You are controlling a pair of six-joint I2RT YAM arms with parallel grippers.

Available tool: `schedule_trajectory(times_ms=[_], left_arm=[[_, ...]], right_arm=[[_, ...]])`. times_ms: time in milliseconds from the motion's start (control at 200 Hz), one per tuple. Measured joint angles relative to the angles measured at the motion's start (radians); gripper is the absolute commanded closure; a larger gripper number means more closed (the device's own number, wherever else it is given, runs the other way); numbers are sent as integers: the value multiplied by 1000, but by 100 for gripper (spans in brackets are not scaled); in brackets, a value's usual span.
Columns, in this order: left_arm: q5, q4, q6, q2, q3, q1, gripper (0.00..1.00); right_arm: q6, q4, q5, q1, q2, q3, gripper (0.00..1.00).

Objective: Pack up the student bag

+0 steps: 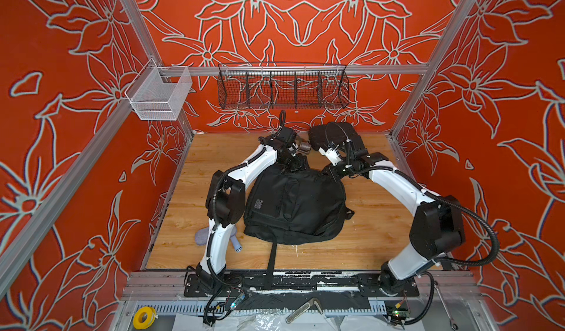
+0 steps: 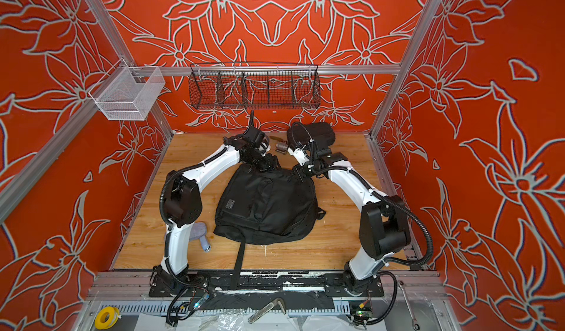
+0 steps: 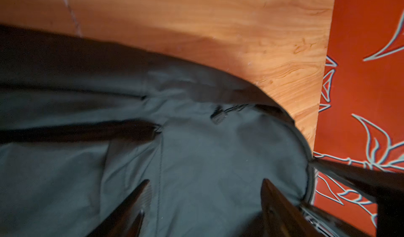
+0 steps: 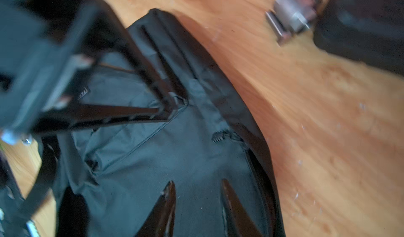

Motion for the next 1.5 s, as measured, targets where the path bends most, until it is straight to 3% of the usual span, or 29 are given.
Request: schedule_trajectory(times_ms=[175,330,425,550,826,1191,1336,1436,1496], left_arm=[[29,11,-13,0,-12,76,22],[32,14,-13,0,-13,84,22],[40,21,-14,0,-20,82,21],[43,24,-14,0,-34,84,22],[45,24,-14,0,-35,85,22],[51,25,-13,0,-35,87,22],[53,28,-13,0,-41,87,22],[52,27,-13,0,-45,89,21],[51,27,-13,0,-45,90,22]], right_arm=[[-393,21,-18,16,26,-17,75],[-718,-10,27,27,106,-4,75],[-853,-21,47,31,150,0,66],[-982,-28,71,34,188,18,62],[-1115,-7,147,43,241,69,60],[-1157,1,249,82,333,140,57],[-1162,9,305,103,369,164,77],[-1161,26,333,110,371,160,100],[-1154,50,341,111,355,143,100]])
